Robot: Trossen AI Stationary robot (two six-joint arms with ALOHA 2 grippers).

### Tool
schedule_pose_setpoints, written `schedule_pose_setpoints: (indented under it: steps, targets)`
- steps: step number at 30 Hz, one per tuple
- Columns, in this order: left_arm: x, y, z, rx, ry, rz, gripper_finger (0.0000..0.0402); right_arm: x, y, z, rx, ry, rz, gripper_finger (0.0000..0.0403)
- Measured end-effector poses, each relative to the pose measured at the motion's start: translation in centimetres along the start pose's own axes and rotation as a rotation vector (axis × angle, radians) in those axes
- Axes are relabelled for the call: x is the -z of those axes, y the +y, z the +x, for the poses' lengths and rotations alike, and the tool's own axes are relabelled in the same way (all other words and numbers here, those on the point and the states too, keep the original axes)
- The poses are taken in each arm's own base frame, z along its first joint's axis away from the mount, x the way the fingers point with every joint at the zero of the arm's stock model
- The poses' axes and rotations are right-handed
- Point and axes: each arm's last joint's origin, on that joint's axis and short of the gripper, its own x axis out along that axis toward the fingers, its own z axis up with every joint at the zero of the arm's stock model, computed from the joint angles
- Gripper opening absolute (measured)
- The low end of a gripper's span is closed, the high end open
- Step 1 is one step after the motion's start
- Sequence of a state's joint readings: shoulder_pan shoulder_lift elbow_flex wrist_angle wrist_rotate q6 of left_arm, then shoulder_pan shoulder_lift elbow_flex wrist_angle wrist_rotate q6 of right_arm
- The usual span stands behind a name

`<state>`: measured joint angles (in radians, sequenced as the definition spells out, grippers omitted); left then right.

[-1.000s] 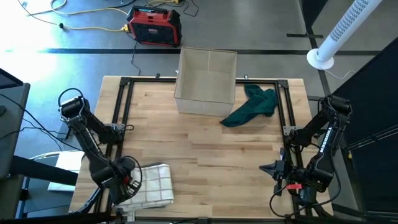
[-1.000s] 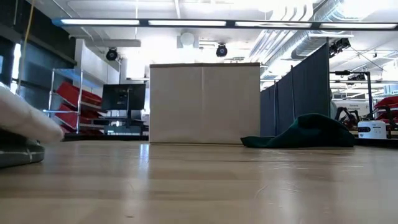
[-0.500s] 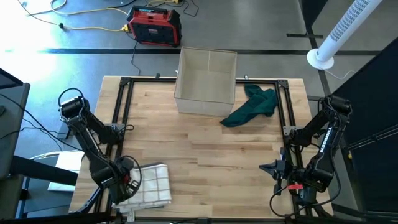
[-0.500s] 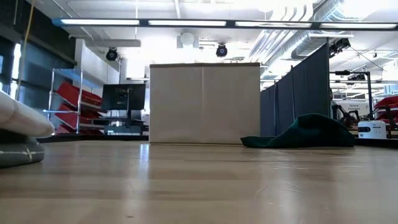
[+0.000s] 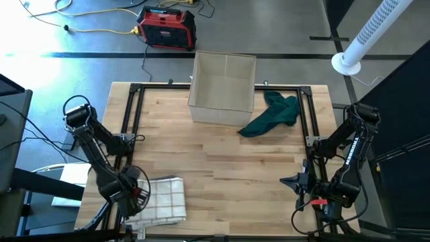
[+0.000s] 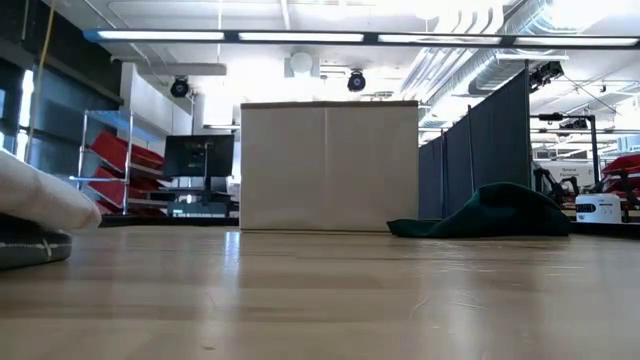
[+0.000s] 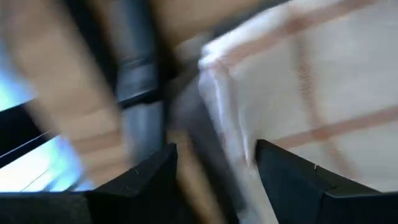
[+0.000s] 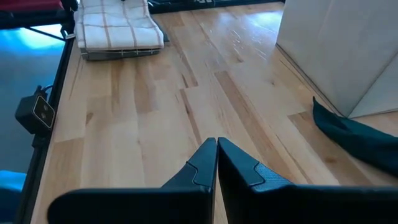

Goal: Fold towel
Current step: Stack the folded white checkered towel on top of the dark grey towel

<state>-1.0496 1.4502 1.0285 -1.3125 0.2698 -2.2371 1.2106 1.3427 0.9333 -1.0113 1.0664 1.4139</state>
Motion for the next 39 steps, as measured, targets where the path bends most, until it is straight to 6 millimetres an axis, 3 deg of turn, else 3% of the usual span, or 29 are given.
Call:
schedule_pose_setpoints:
  steps: [5,8,12,16,22,27,32,35,39]
  targets:
    - [0.3,1.1,-3.9,0.041,-0.120,-0.014,0.0192,-0.3,0.2,0.4,0.002,-0.004,0.044,0.0000]
    - [0.3,0.6,-5.6,0.266,-0.300,0.053,0.0185,-0.9,0.4,1.4,0.015,-0.010,0.096,0.0000]
    - [0.6,-1.5,-5.9,0.554,-0.581,0.282,0.0173,-2.5,1.3,3.3,-0.001,-0.028,0.107,0.0000]
    - [1.2,-3.8,-4.6,0.620,-0.741,0.485,0.0157,-5.2,2.6,5.7,-0.128,-0.029,0.053,0.0000]
    - [2.5,-5.4,-1.6,0.580,-0.749,0.662,0.0117,-8.0,4.2,9.8,-0.304,-0.125,-0.012,0.0000]
    - [3.7,-4.8,0.4,0.539,-0.709,0.713,0.0075,-7.5,5.4,14.8,-0.400,-0.143,0.003,0.0000]
    - [5.3,-3.8,2.6,0.638,-0.702,0.716,0.0033,-5.3,6.3,19.0,-0.448,-0.117,0.057,0.0000]
    - [6.0,-3.5,4.9,0.654,-0.636,0.706,0.0010,-4.8,6.7,19.9,-0.478,-0.124,0.097,0.0000]
    - [6.5,-3.5,7.3,0.649,-0.629,0.695,0.0003,-4.8,7.0,19.5,-0.491,-0.135,0.107,0.0000]
